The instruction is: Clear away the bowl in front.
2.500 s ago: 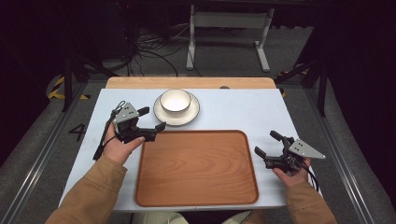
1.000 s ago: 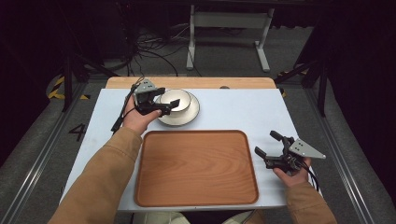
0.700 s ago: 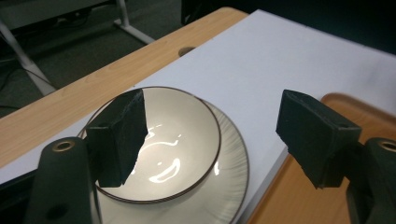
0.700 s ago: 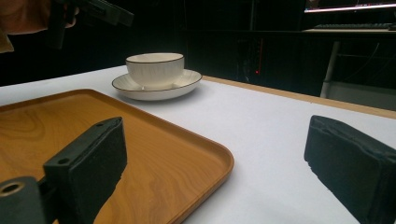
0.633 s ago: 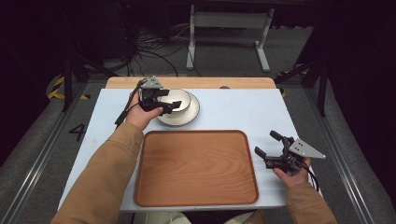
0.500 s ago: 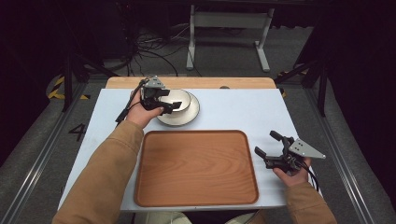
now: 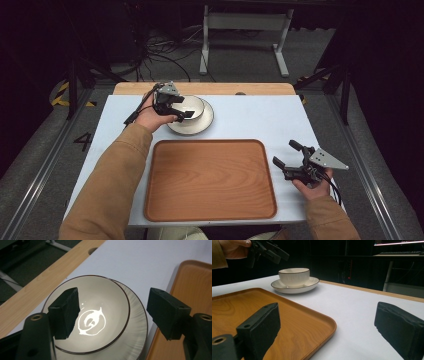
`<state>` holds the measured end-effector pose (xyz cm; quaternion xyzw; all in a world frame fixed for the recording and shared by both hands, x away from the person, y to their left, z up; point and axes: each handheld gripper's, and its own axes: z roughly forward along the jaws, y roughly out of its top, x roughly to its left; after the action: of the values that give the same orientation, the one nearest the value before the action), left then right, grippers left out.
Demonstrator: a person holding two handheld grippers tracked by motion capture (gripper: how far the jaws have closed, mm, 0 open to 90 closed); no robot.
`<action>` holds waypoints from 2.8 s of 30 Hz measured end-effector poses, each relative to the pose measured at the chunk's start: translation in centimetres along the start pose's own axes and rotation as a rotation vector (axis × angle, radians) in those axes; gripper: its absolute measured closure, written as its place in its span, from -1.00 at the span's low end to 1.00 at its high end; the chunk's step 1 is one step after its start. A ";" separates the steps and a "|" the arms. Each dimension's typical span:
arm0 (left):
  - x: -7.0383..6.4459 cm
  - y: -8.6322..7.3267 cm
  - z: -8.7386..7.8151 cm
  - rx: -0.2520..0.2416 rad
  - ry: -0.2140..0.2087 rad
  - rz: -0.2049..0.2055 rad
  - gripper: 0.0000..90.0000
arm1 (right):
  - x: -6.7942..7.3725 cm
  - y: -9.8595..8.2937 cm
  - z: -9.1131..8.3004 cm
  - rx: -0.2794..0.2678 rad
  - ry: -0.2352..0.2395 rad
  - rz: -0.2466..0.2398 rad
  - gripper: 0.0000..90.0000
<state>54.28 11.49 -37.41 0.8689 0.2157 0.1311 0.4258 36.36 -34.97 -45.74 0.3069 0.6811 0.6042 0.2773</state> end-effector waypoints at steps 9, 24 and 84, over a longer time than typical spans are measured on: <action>0.3 -0.5 1.6 0.049 -0.038 0.023 -0.30 | 0.0 0.0 -0.1 -0.005 -0.006 -0.005 -0.86; 0.4 -1.5 3.1 0.134 -0.045 0.080 -0.05 | 0.0 0.0 -0.1 -0.008 -0.006 0.001 -0.86; -1.7 0.6 5.3 0.412 0.010 0.278 0.84 | -0.1 0.0 -0.2 -0.014 -0.011 0.007 -0.88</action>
<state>55.08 6.72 -40.19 0.9580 0.1185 0.1460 0.2167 36.28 -35.13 -45.77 0.3107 0.6743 0.6083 0.2808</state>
